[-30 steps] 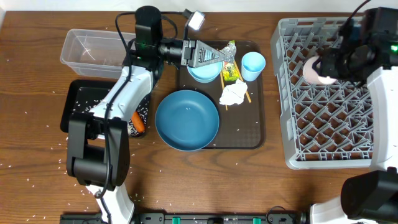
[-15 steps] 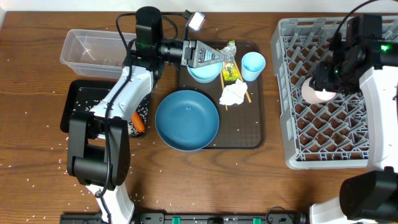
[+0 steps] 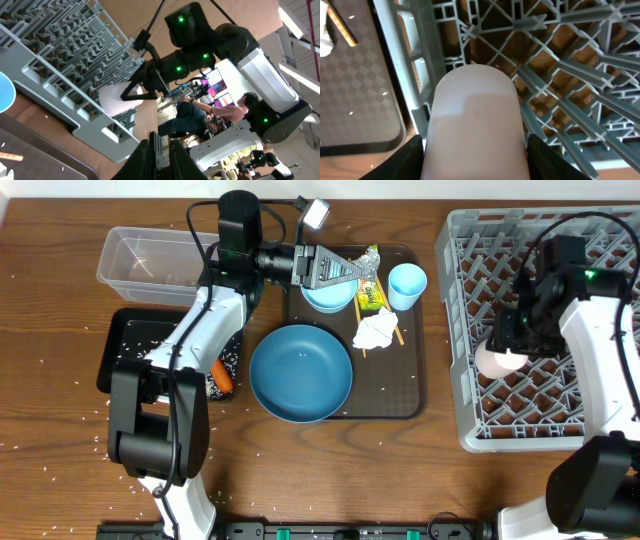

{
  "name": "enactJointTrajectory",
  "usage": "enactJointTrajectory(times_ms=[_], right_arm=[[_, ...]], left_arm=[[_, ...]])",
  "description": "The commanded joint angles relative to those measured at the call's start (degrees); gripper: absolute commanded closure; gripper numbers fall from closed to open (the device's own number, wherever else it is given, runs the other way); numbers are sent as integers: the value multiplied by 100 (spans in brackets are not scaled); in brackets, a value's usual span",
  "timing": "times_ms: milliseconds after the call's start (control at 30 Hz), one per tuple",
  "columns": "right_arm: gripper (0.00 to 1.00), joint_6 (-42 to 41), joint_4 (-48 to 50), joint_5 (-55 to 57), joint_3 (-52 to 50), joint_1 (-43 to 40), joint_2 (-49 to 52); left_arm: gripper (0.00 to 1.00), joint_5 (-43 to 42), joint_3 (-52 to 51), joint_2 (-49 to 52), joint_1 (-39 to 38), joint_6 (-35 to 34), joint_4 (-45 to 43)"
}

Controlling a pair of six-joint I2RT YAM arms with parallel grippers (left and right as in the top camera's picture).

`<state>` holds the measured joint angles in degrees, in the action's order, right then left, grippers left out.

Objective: Sort waste into correct bins and load items into the dishwasher rack
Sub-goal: 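Lower the pink cup upside down into the rack and release it, then reach the left gripper to the light blue cup and grasp it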

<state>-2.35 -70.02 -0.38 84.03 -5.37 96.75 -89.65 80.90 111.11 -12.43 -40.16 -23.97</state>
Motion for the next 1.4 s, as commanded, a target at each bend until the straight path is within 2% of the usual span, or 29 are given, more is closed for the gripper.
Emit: enactJointTrajectory(times_ms=[0, 133, 200, 233, 267, 300, 333, 433, 567, 700, 867, 1167, 1300, 1367], right_arm=[[86, -39, 205, 39, -168, 79, -7], [85, -39, 557, 35, -393, 79, -7], [80, -37, 656, 13, -485, 79, -4], [75, -37, 680, 9, -518, 79, -4], [62, -37, 684, -4, -531, 79, -4], [43, -37, 684, -9, -533, 79, -4], [34, -37, 702, -9, -533, 79, -4], [16, -39, 846, -168, -533, 79, -4], [6, -48, 1244, -658, -527, 79, -4], [1, -188, 1488, -844, -417, 79, -7], [1, -160, 1373, -1071, 74, 79, -13], [1, 76, 935, -1574, 1084, 79, -13], [1, 72, 756, -1576, 1150, 79, -13], [1, 72, 645, -1576, 1150, 79, -13]], left_arm=[[85, -35, -22, 50, 24, 116, -7], [85, -35, -22, 50, 24, 118, -7], [85, -35, -22, 50, 24, 118, -7], [85, -35, -22, 50, 24, 118, -7], [86, -35, -22, 50, 24, 118, -7], [86, -35, -22, 50, 24, 125, -7], [85, -35, -22, 50, 24, 164, -7], [85, -35, -22, 50, 24, 177, -7], [85, -35, -22, 50, 24, 181, -7], [85, -37, -22, 50, 24, 179, -7], [85, 85, -20, 50, 13, 109, -17], [85, 1073, 306, 50, -33, -17, -52], [83, 1416, 702, 50, -170, 13, -48], [77, 1576, 903, 50, -260, 138, 37]])
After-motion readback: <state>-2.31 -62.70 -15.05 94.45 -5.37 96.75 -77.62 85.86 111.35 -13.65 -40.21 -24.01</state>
